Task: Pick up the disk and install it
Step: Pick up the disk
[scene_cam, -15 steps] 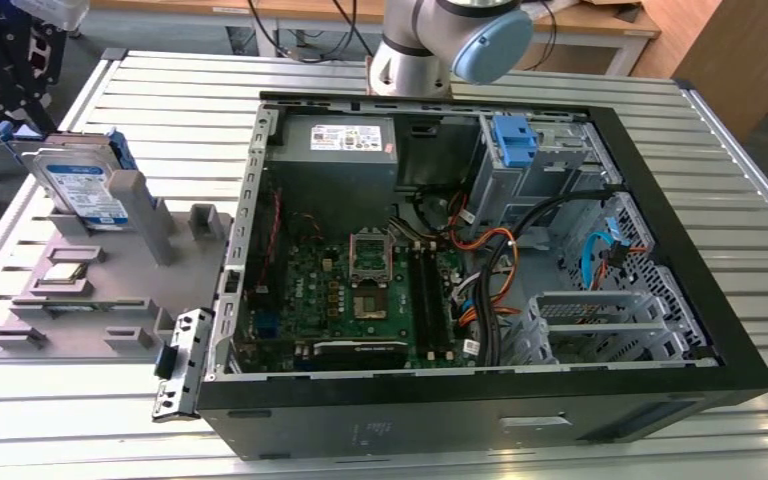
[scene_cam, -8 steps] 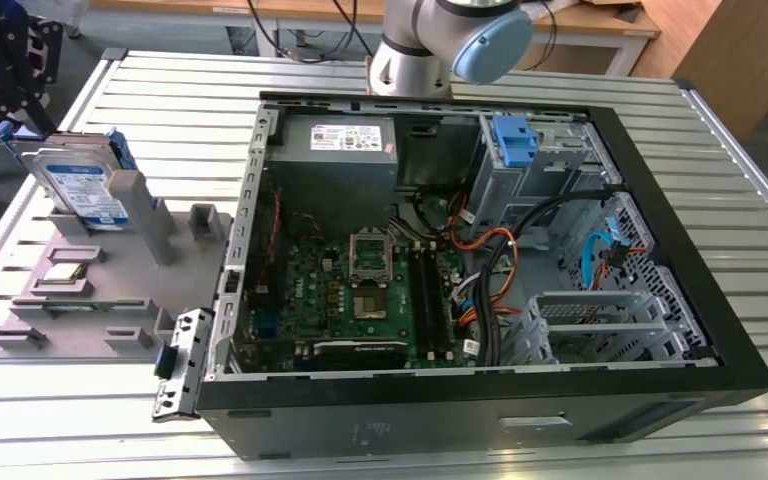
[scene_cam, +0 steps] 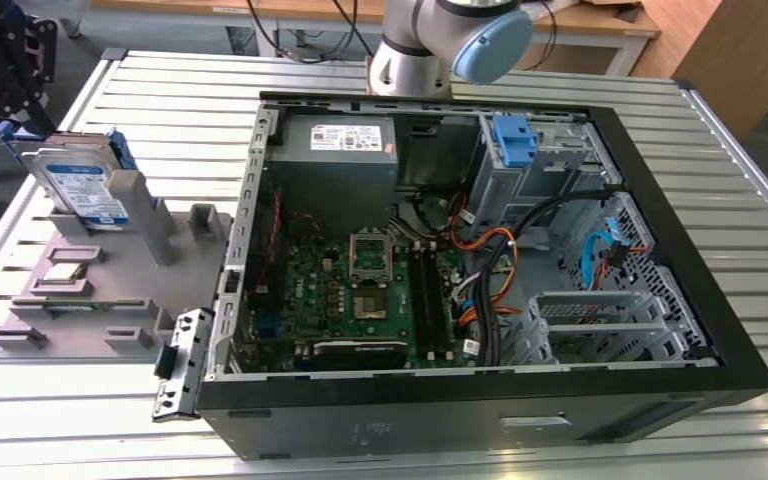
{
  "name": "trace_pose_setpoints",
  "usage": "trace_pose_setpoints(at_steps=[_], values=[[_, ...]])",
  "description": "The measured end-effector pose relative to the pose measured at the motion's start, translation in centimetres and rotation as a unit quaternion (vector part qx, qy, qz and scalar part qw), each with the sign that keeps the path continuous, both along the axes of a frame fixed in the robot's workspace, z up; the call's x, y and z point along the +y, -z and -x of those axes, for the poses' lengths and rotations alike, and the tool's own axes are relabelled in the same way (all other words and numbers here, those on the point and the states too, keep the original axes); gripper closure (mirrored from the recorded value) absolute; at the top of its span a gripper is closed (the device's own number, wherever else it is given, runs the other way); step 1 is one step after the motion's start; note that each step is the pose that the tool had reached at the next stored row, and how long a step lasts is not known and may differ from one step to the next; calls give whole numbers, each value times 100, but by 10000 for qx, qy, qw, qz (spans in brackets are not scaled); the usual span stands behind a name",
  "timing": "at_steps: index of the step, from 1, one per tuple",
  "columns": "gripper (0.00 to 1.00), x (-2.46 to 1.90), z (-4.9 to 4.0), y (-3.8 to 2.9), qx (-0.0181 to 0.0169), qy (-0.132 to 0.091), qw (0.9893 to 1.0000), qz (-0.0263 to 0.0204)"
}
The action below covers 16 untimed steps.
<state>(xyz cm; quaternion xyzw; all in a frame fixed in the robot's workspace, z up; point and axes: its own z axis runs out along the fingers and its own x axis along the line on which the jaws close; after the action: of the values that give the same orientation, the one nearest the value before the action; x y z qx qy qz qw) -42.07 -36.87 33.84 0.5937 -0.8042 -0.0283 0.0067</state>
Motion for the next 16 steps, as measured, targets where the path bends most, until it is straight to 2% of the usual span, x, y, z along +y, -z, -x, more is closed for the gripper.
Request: trace_pose_setpoints(at_steps=[2,6,13,16], values=[[89,1,0,0,-1,-119,9999,-14],[89,0,0,-13,-2,-174,9998,-44],[89,0,0,-15,-6,-183,9998,-45],[89,-1,0,-15,-87,-211,9997,-44]])
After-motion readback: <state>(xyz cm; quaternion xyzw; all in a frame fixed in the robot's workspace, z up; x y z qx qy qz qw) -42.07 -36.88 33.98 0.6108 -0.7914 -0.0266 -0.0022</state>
